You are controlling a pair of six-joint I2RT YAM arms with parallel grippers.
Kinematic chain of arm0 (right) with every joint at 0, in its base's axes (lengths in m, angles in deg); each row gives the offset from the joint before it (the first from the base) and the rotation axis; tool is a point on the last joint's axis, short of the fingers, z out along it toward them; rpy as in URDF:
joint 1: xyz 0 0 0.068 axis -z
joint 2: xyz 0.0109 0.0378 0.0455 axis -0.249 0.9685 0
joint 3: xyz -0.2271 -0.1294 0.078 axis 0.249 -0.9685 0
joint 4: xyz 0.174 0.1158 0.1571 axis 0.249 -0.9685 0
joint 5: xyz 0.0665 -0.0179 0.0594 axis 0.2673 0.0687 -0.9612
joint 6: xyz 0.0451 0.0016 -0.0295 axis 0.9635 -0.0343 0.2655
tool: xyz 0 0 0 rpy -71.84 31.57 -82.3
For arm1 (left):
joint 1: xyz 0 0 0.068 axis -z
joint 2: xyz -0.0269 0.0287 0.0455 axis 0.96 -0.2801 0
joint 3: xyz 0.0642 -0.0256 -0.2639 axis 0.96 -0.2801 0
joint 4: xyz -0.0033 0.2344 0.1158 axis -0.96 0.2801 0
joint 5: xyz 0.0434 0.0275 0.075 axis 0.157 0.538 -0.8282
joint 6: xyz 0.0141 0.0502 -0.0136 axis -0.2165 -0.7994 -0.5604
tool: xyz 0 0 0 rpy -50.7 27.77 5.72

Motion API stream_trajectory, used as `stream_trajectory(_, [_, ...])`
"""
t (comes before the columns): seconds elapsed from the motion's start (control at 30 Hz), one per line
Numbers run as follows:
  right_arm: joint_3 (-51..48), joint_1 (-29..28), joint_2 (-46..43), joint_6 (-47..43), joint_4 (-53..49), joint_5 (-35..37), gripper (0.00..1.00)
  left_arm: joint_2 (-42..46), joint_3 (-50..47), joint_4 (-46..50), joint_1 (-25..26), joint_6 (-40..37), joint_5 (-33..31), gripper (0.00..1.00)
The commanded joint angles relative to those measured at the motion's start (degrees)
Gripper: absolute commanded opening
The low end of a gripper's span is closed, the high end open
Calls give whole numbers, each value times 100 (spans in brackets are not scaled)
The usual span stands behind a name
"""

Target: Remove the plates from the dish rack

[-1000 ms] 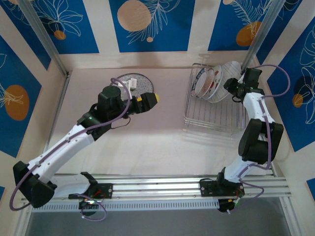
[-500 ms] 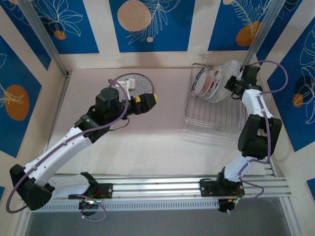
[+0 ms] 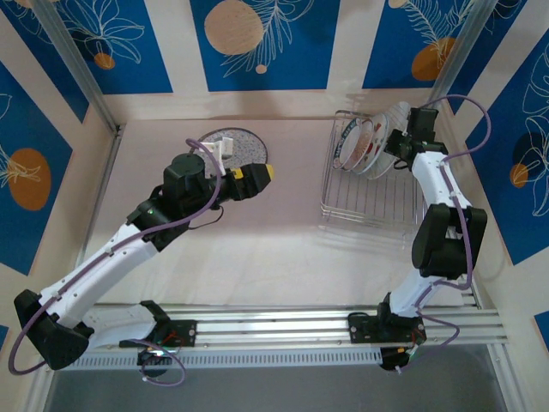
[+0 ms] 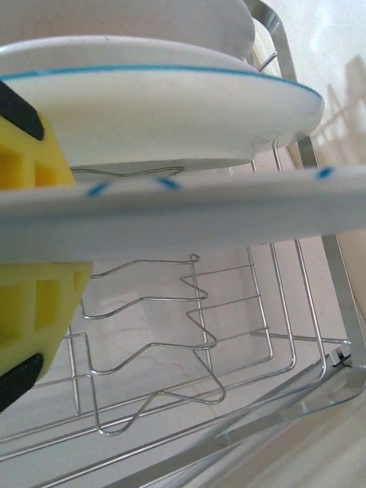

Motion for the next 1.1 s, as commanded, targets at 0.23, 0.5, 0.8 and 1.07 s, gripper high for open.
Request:
stream_trajectory(0.23, [322, -247, -838, -206, -431, 1541, 0, -26, 0, -273, 49, -42, 68, 84])
stream_trajectory(0.5, [435, -252, -1326, -27, -806, 1776, 0, -260, 35, -442, 43, -8, 297, 84])
stream_trajectory(0.8, [553, -430, -2014, 212, -1322, 2194, 0, -597, 202, -642, 46, 55, 614, 84])
stream_trajectory(1.07, [869, -738, -2534, 746, -2257, 2385, 0, -842, 125, -998, 41, 479, 826, 85])
